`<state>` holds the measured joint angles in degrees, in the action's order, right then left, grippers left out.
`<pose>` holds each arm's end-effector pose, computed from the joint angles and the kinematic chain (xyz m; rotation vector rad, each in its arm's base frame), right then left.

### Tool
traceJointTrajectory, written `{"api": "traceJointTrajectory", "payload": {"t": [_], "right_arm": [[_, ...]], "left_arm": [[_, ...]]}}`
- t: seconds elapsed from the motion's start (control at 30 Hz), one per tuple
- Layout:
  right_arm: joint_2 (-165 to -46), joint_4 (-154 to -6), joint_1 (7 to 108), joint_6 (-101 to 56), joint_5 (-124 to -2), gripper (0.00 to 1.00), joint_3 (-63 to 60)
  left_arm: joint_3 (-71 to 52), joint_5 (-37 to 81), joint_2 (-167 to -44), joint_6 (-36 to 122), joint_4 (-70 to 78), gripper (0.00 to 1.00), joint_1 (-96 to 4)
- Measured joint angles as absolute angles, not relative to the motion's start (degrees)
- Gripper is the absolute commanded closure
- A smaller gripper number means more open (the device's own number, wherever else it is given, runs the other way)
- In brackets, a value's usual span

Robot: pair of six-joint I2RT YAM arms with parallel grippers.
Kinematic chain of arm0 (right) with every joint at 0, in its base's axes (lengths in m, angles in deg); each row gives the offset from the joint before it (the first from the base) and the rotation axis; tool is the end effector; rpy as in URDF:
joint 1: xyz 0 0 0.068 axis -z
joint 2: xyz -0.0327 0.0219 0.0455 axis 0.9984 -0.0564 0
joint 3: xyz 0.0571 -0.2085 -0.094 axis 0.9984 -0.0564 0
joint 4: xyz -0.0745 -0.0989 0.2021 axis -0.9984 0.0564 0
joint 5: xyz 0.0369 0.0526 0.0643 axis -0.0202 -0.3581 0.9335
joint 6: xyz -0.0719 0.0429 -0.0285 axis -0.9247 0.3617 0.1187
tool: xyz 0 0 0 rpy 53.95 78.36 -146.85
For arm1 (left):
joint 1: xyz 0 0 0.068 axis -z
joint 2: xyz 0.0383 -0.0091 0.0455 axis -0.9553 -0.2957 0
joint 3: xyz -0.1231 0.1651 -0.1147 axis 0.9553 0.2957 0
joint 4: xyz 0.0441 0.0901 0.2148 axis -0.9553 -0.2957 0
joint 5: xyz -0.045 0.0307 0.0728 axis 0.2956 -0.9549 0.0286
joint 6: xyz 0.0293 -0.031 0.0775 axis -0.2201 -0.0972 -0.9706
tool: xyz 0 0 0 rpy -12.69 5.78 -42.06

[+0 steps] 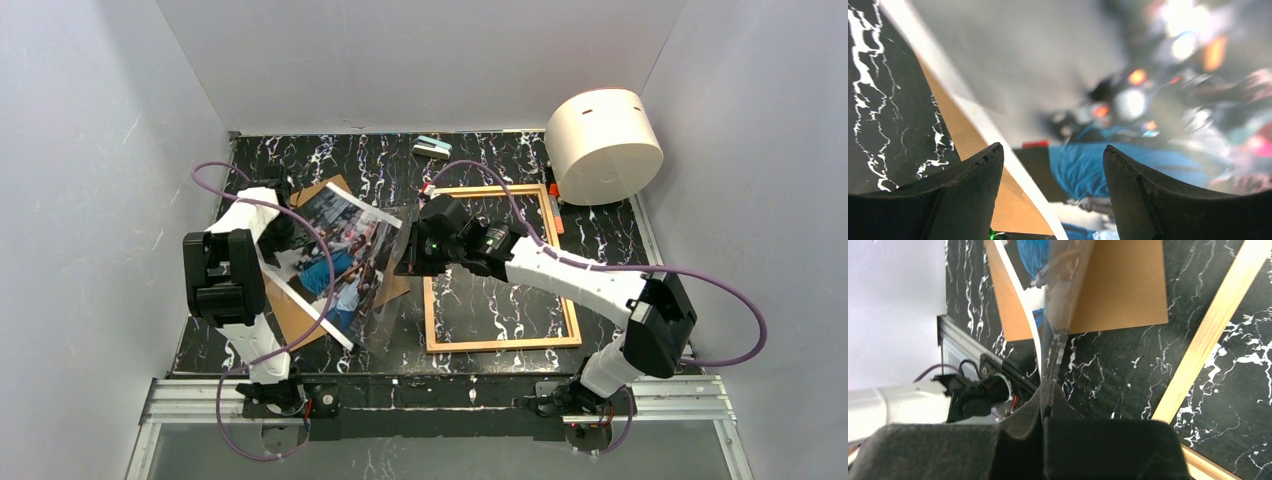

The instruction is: Put the photo into the frame

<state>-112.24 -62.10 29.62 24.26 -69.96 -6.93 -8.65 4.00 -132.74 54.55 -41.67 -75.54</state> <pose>0.1947 0.3035 0.2403 -0.0816 2.4213 1.0234 0.3268 0.0291 0.1283 -0.6637 2.7557 0.1706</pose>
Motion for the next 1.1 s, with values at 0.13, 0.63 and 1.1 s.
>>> {"api": "traceJointTrajectory", "payload": {"t": [0.13,0.63,1.1], "right_arm": [[-112.17,-55.39,29.47,19.45,-67.84,0.99,-0.75],[-109.92,-42.34,30.17,13.20,-86.79,0.99,6.92],[-106.66,-42.23,46.01,5.23,-89.26,0.99,14.12]], "left_arm": [[-9.63,3.48,-132.74,54.53,-41.43,0.26,-76.33],[-5.94,3.35,-133.16,53.94,-38.42,0.27,-76.81],[-13.37,6.10,-137.86,55.42,-37.17,0.23,-76.88]]}}
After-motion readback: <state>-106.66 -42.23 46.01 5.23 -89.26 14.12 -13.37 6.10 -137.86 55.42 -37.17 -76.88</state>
